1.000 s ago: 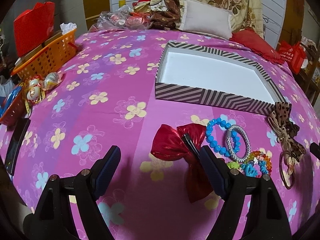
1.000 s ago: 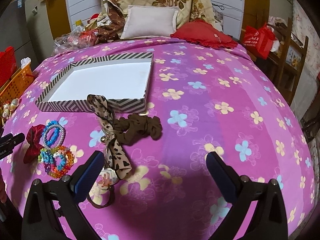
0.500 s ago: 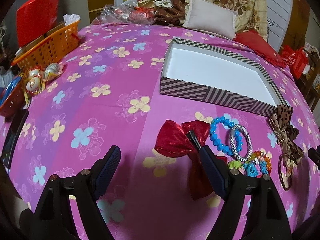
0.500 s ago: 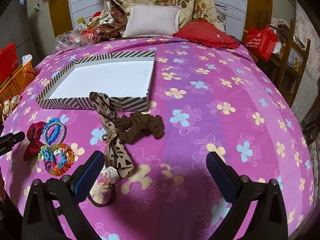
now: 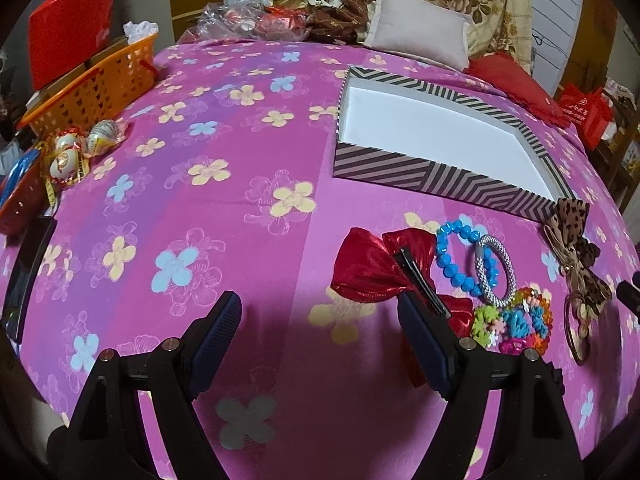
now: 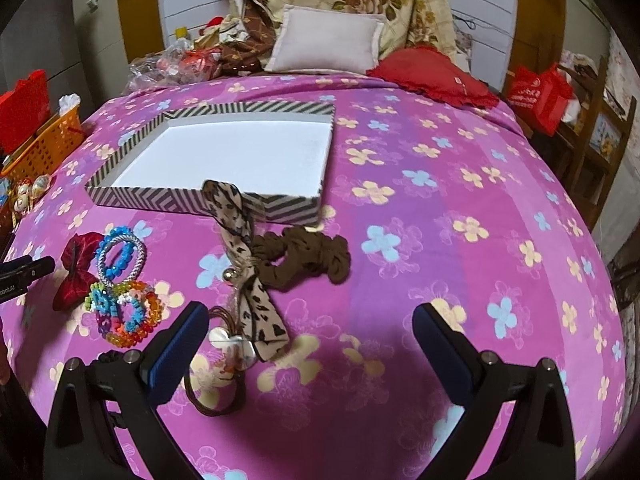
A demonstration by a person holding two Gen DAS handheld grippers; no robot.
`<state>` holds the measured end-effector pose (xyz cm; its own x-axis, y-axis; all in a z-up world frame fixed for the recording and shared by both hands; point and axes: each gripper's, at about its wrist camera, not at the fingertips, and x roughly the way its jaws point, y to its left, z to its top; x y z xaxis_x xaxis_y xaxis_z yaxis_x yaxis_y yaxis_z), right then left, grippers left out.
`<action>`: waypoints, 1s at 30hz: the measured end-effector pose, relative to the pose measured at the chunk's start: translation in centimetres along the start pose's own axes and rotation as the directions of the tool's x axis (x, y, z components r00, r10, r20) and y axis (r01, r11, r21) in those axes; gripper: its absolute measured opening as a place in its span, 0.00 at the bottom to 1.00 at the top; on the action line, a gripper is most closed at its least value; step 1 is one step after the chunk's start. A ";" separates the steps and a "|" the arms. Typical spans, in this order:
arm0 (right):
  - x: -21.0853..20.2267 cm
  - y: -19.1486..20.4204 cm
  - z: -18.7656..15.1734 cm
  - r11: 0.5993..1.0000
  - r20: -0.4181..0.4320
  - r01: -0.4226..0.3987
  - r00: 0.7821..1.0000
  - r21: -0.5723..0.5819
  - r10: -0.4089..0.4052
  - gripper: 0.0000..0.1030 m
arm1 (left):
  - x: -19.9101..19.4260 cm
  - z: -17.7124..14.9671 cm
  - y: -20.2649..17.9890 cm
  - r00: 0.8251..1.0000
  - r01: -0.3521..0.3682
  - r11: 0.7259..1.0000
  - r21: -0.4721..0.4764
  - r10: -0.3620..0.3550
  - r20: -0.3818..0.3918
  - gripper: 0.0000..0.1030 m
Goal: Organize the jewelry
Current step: 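Move both tools toward the jewelry pile beside the striped box, then grasp the red satin bow with the left tool while the right tool grasps the leopard bow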
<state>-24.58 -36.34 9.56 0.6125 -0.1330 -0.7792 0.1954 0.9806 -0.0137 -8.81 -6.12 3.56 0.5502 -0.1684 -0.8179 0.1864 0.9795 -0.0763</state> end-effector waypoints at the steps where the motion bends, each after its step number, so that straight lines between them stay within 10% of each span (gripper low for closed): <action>1: -0.1 0.1 0.1 1.000 0.006 -0.006 1.000 -0.007 0.006 1.00 | 0.0 0.0 0.1 1.000 0.010 1.000 0.004 -0.010 -0.003 0.54; 30: 8.3 3.1 2.5 0.988 -0.134 -0.050 0.990 -0.147 0.030 0.90 | 3.2 0.7 -3.3 0.995 0.075 0.997 0.029 -0.073 -0.072 0.50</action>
<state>-16.97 -34.78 4.57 0.5096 -0.0828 -0.8564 0.0497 0.9965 -0.0667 -7.02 -9.95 1.58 0.4753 -0.2307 -0.8490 0.2506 0.9605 -0.1207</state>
